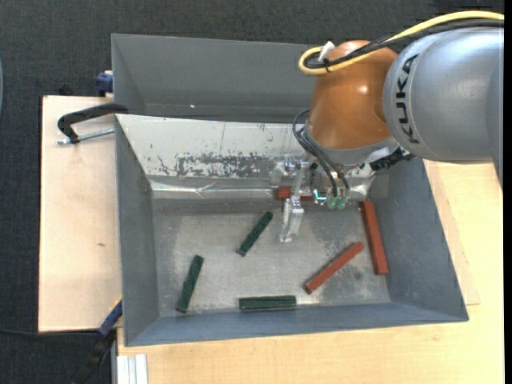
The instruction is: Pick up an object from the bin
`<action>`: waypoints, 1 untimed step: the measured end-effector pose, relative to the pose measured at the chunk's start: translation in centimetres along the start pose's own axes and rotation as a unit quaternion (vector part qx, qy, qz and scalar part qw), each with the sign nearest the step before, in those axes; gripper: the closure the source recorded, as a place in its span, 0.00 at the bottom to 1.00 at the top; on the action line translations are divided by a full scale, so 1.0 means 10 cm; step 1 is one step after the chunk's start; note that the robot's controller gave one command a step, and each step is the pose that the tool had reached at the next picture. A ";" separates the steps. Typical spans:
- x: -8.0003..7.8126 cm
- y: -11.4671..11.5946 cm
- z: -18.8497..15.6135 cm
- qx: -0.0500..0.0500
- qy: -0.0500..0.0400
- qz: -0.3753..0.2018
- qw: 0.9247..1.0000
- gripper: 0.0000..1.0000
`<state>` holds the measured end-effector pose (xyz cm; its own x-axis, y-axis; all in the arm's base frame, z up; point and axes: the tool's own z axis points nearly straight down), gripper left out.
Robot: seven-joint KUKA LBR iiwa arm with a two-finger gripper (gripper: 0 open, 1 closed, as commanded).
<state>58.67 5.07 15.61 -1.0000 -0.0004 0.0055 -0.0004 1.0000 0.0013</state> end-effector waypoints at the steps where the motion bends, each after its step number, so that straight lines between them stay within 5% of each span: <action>1: -0.02 0.00 -0.04 0.000 -0.004 0.000 1.000 0.00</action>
Offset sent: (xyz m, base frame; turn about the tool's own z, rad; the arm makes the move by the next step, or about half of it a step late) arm -0.0028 -0.0333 -0.0861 0.3549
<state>58.86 5.05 15.99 -1.0000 0.0004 -0.0020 0.0004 1.0000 0.0016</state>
